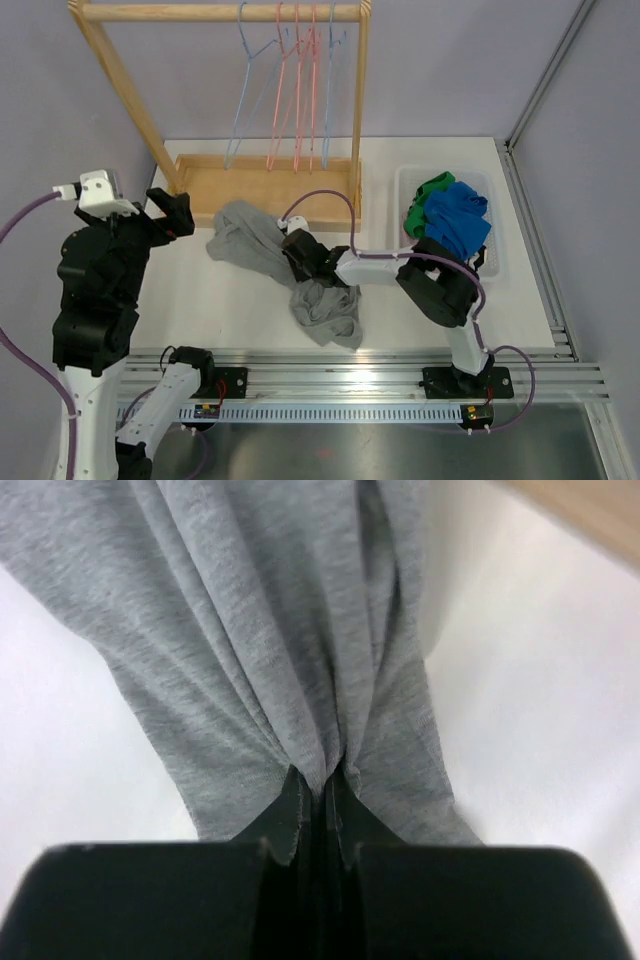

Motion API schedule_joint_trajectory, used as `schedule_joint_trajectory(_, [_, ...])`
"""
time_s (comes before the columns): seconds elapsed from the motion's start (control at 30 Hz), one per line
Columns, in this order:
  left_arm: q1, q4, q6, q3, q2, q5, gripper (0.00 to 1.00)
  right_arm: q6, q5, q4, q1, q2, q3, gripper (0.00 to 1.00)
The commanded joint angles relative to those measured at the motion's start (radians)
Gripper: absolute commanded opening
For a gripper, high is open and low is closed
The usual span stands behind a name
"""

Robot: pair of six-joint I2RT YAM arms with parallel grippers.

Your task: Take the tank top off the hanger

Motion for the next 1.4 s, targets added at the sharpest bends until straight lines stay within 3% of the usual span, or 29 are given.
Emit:
schedule_joint_trajectory(0.0, [-0.008,0.094,0.045,-0.152,-0.105,-0.105,0.99,0.019,-0.033,0.013,0.007,-0.192,-0.187,0.0])
schedule_joint_trajectory(0.1, [-0.019,0.197,0.035,-0.302,-0.211,-0.142,0.99,0.043,0.024,0.031,0.008,-0.396,-0.259,0.0])
schedule_joint_trajectory(0.17, [-0.019,0.24,0.031,-0.388,-0.242,-0.156,0.99,0.049,0.056,-0.042,0.007,-0.528,-0.269,0.0])
schedule_joint_trajectory(0.33, [-0.019,0.255,0.025,-0.434,-0.221,-0.136,0.99,0.023,0.165,-0.208,0.007,-0.74,-0.185,0.0])
schedule_joint_trajectory(0.53, [-0.025,0.258,0.022,-0.444,-0.233,-0.122,0.99,-0.036,0.384,-0.401,0.007,-0.884,-0.027,0.0])
schedule_joint_trajectory(0.8, [-0.036,0.269,0.033,-0.454,-0.248,-0.128,0.99,-0.202,0.602,-0.527,-0.039,-0.923,0.2,0.0])
schedule_joint_trajectory(0.93, [-0.036,0.272,0.036,-0.457,-0.245,-0.135,0.99,-0.188,0.515,-0.673,-0.243,-0.888,0.308,0.0])
schedule_joint_trajectory(1.2, [-0.036,0.281,0.041,-0.471,-0.259,-0.158,0.99,-0.194,0.44,-0.722,-0.406,-0.868,0.345,0.0])
schedule_joint_trajectory(1.37, [-0.036,0.284,0.044,-0.474,-0.262,-0.151,0.99,-0.159,0.163,-0.685,-0.693,-0.768,0.285,0.0])
